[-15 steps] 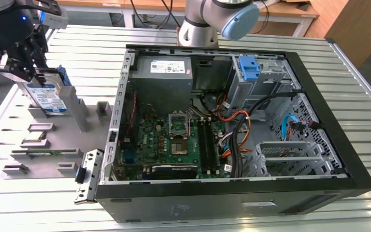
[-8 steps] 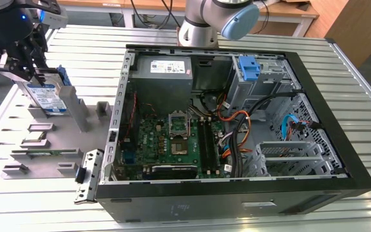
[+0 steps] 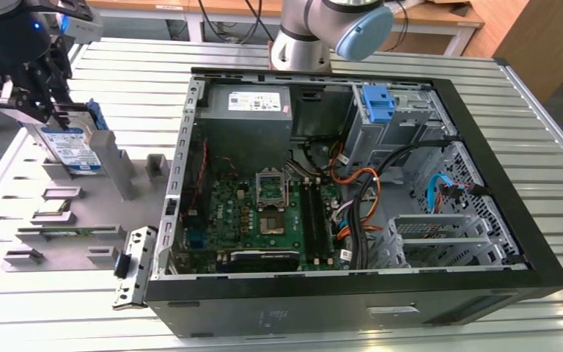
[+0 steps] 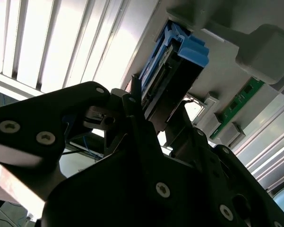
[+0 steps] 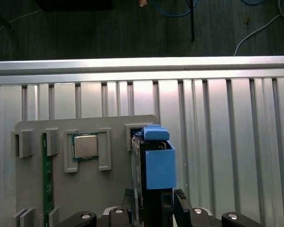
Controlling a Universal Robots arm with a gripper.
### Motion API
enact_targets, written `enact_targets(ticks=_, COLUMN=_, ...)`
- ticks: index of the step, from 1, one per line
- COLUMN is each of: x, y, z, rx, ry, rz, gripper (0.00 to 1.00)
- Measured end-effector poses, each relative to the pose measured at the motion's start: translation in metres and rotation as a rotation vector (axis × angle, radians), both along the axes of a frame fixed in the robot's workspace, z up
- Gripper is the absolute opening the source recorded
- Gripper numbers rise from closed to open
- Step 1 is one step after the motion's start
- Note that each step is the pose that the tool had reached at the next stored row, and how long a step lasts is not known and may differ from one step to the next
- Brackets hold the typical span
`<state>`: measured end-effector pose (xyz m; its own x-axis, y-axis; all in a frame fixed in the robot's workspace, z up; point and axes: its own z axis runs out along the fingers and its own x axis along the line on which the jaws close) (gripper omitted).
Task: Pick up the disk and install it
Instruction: 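Pick up the disk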
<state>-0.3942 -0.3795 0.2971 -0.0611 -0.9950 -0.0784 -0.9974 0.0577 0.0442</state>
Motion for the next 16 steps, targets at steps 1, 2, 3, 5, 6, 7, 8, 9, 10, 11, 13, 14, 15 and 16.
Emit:
enact_targets(ticks=1, x=0.0006, y=0.0000, z=0.0000, rx=0.0000, ry=0.0001, rz=0.000, gripper=0.46)
enact_targets(ticks=2, x=0.0012, y=0.0000, z=0.0000, rx=0.0000, ry=0.0000, rz=0.000, gripper=0.46)
enact_targets(ticks=3, x=0.0018, y=0.0000, z=-0.0001, rx=0.0001, ry=0.0000, rz=0.000, gripper=0.46)
enact_targets(ticks=5, x=0.0020, y=0.0000, z=-0.0001, rx=0.0001, ry=-0.0001, rz=0.000, gripper=0.46)
enact_targets(ticks=6, x=0.0020, y=0.0000, z=0.0001, rx=0.0000, ry=0.0000, rz=0.000, gripper=0.46)
enact_targets(ticks=7, x=0.0020, y=0.0000, z=0.0007, rx=-0.0001, ry=0.0002, rz=0.000, gripper=0.46)
enact_targets(ticks=8, x=0.0021, y=0.0000, z=0.0008, rx=0.0001, ry=-0.0001, rz=0.000, gripper=0.46)
enact_targets(ticks=9, x=0.0021, y=0.0000, z=0.0008, rx=0.0001, ry=-0.0002, rz=0.000, gripper=0.46)
enact_targets(ticks=10, x=0.0021, y=0.0000, z=0.0008, rx=0.0002, ry=-0.0003, rz=0.000, gripper=0.46)
enact_targets(ticks=11, x=0.0021, y=0.0000, z=0.0008, rx=0.0002, ry=-0.0003, rz=0.001, gripper=0.46)
enact_targets(ticks=13, x=0.0021, y=0.0000, z=0.0010, rx=0.0000, ry=0.0000, rz=0.009, gripper=0.46)
enact_targets(ticks=14, x=0.0020, y=0.0000, z=0.0010, rx=0.0000, ry=0.0000, rz=0.012, gripper=0.46)
enact_targets(ticks=15, x=0.0020, y=0.0000, z=0.0010, rx=0.0000, ry=0.0000, rz=0.013, gripper=0.46)
enact_targets(ticks=16, x=0.0020, y=0.0000, z=0.0010, rx=0.0000, ry=0.0000, rz=0.013, gripper=0.46)
